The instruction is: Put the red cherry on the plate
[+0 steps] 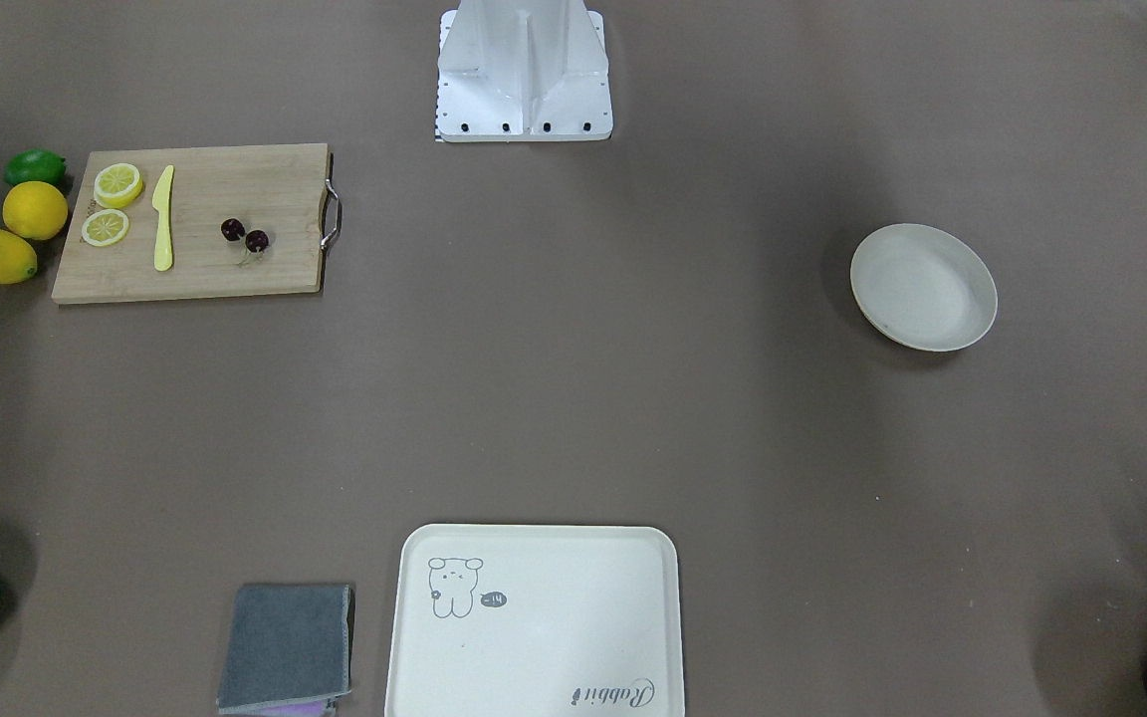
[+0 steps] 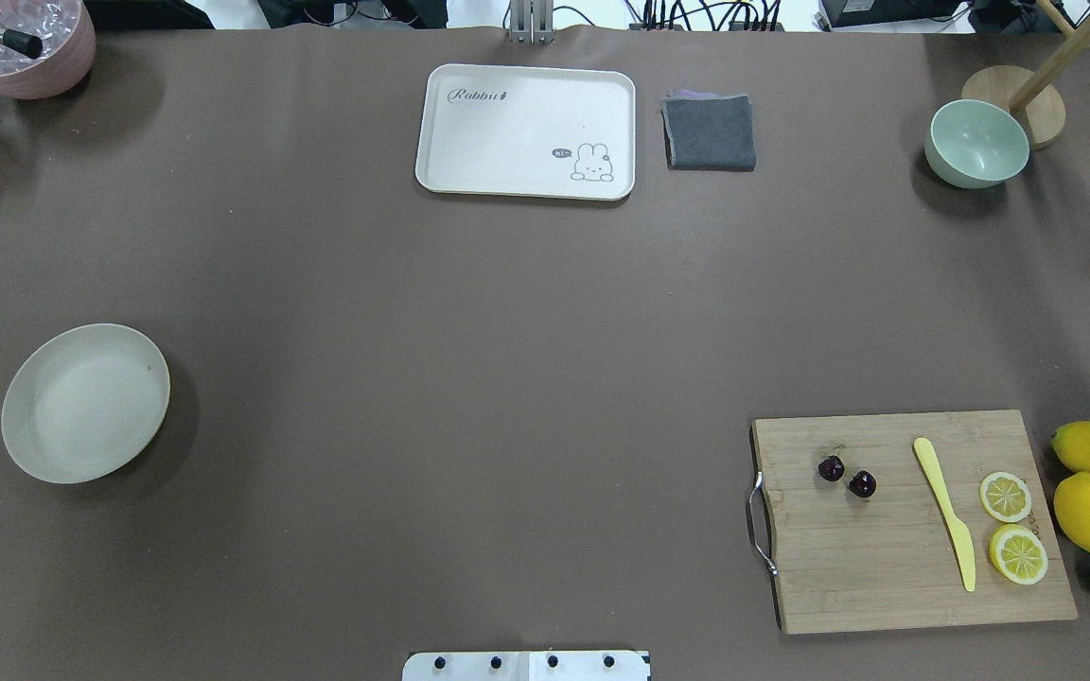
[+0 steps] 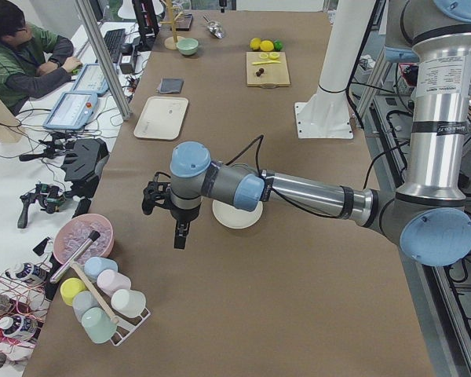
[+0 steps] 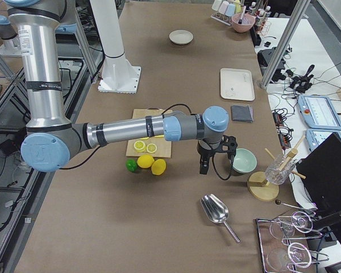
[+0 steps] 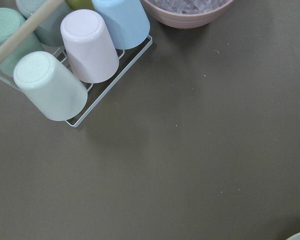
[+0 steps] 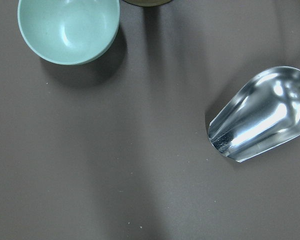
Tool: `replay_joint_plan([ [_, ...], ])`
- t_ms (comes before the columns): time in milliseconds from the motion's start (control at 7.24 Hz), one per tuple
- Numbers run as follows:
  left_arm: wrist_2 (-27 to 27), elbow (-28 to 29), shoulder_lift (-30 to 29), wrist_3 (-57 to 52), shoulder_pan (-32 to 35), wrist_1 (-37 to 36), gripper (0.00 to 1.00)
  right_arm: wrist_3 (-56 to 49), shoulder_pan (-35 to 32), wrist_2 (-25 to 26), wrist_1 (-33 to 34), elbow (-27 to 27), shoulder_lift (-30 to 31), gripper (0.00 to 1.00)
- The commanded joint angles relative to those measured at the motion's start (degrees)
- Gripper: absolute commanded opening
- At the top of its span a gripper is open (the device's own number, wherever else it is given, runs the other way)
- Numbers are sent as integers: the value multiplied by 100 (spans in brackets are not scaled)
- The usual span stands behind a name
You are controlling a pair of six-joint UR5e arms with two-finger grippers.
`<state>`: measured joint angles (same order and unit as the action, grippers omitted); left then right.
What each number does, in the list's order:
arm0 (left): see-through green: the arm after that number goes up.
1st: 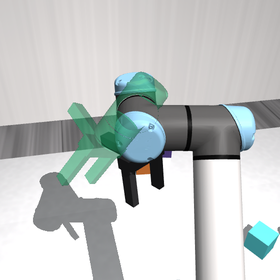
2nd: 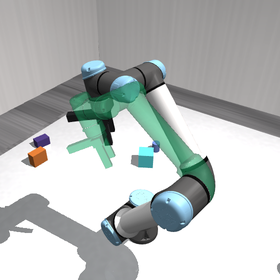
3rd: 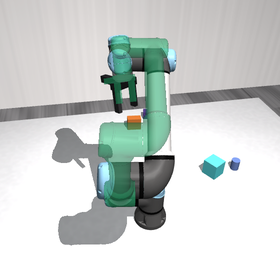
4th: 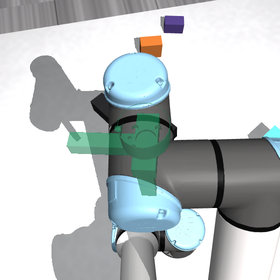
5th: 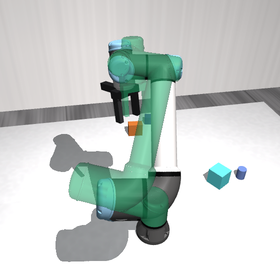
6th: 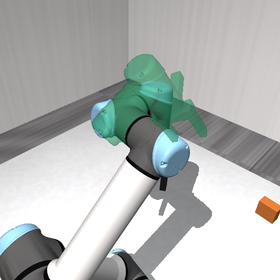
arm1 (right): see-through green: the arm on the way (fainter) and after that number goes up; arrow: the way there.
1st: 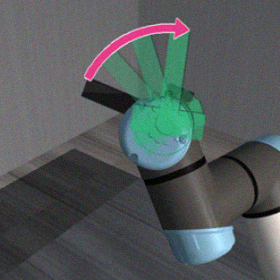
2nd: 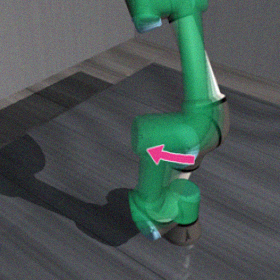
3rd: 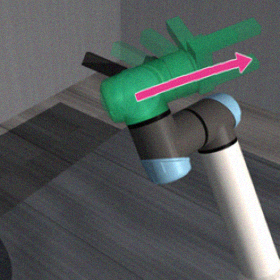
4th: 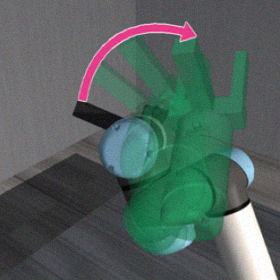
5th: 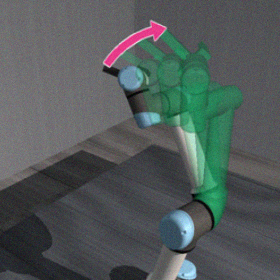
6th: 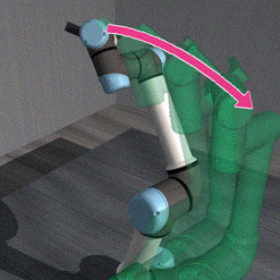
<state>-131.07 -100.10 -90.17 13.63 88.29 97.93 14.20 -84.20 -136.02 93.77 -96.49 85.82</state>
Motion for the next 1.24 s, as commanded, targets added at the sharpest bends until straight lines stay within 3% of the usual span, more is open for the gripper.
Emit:
replay_joint_plan([
  [0,-6,-35,69,8,4,7,98,-31,0,-12,1,-10,48,100],
  [1106,3,26,61,8,-13,25,98,-356,-70,14,1,8,145,100],
])
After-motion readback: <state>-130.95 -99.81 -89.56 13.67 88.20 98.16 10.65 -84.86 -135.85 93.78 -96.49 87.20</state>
